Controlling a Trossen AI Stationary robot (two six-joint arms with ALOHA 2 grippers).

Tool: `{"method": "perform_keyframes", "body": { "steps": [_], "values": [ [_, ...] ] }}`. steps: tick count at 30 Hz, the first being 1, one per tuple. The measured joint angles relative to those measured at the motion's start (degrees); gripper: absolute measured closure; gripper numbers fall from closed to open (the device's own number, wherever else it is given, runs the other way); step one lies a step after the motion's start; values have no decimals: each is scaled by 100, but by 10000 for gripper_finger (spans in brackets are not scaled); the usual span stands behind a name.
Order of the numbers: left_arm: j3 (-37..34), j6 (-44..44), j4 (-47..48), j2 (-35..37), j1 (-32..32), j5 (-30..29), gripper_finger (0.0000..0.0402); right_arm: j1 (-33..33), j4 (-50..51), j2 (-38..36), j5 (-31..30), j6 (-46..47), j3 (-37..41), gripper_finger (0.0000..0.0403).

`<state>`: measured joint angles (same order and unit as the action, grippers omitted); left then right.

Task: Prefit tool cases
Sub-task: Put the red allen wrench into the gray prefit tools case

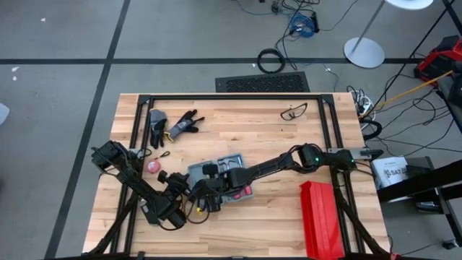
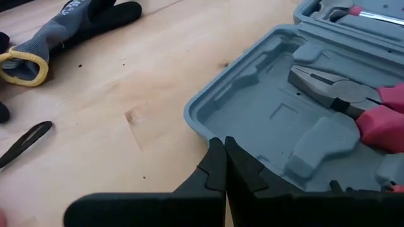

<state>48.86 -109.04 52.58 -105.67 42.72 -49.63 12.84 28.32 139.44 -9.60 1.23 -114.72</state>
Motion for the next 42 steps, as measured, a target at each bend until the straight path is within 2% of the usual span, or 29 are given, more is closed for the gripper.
{"method": "perform_keyframes", "body": {
  "steps": [9,15,20,23,25,27,34,42],
  "values": [
    [0,30,69,288,105,-58,402,9,320,-100,-570,-35,0,403],
    [96,1102,-186,1180,412,-277,402,-134,1249,-367,-681,-70,-9,403],
    [54,2763,-1103,1944,452,594,402,-231,2189,-442,-652,-187,-11,403],
    [46,4285,-1887,1991,343,1115,401,-281,2590,-439,-641,-258,-4,403],
    [46,4935,-1918,1985,170,1602,402,-293,2623,-442,-490,-311,95,403],
    [46,5245,-1754,1923,14,1948,401,-279,2611,-446,-422,-341,156,403],
    [44,5920,-1400,1886,-396,2351,401,-223,2286,-493,-445,-131,470,403],
    [44,7000,-1516,1860,-522,2570,401,-230,2052,-470,-394,-135,479,403]
  ]
}}
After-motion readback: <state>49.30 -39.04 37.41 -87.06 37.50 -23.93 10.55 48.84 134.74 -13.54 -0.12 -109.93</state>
